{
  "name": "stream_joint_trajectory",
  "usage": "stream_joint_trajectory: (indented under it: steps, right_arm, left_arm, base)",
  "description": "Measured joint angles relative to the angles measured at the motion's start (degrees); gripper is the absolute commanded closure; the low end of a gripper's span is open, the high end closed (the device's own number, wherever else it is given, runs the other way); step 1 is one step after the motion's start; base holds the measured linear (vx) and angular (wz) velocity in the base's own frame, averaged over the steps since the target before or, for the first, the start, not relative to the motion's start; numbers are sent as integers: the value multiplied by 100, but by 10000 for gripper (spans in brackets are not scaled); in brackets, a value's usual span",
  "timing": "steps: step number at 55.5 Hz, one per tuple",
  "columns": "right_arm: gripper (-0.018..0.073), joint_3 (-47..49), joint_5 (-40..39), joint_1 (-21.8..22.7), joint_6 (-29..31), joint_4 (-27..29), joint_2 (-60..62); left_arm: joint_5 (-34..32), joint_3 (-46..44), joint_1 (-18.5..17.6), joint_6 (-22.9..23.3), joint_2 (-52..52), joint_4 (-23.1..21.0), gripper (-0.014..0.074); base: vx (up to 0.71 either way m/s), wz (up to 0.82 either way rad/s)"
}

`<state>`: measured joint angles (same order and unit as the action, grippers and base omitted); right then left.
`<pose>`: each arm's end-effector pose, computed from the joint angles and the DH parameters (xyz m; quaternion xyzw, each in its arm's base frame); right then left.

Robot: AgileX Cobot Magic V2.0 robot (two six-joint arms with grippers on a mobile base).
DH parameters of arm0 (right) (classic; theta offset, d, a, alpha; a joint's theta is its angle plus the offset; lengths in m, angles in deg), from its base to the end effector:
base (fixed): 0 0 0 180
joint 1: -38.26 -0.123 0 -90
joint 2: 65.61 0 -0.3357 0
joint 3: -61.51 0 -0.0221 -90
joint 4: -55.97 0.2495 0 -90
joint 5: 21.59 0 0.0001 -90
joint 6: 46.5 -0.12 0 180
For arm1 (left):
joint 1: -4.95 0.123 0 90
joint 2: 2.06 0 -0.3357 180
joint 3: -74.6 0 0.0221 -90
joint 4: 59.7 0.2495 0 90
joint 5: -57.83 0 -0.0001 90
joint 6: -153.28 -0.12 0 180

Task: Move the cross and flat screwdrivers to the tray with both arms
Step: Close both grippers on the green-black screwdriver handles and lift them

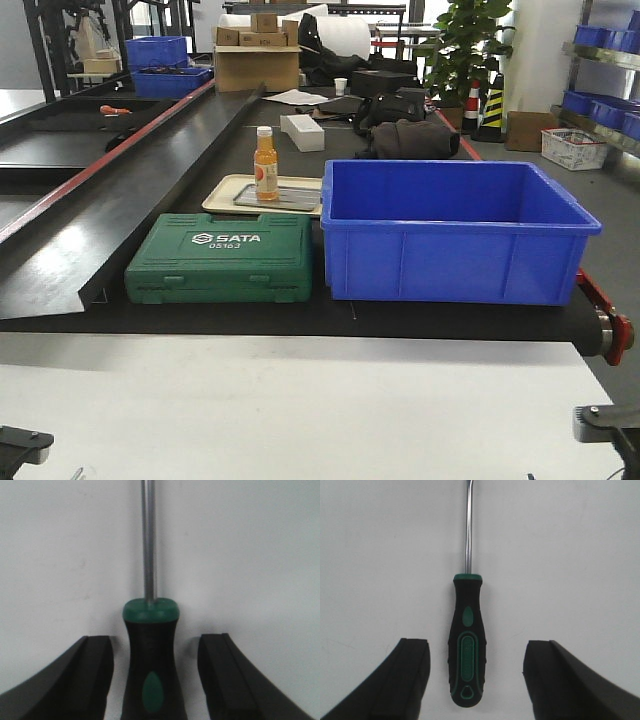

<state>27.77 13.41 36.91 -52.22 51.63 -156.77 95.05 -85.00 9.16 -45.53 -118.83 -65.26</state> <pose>0.2654 0.0010 0.2214 0.0108 0.9843 -0.0160 0.1757 0.3485 0.0186 0.1356 0.0899 0.9943 -0.0208 0.0541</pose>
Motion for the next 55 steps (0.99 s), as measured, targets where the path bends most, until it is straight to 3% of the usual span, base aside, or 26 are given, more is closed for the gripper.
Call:
stream_joint_trajectory:
  steps: [24,44,55]
  right_arm:
    - [68,975,54,0,278,73,-1810]
    - [69,1061,88,0,278,98,-2445]
    - [123,1119,131,0,278,120,-2490]
  left_arm:
    - [1,0,0,0,-18,-2,100]
    - [1,0,0,0,-18,-2,100]
    - [0,0,0,0,-18,-7,175]
  base:
    - [0,0]
    - [0,0]
    - [0,0]
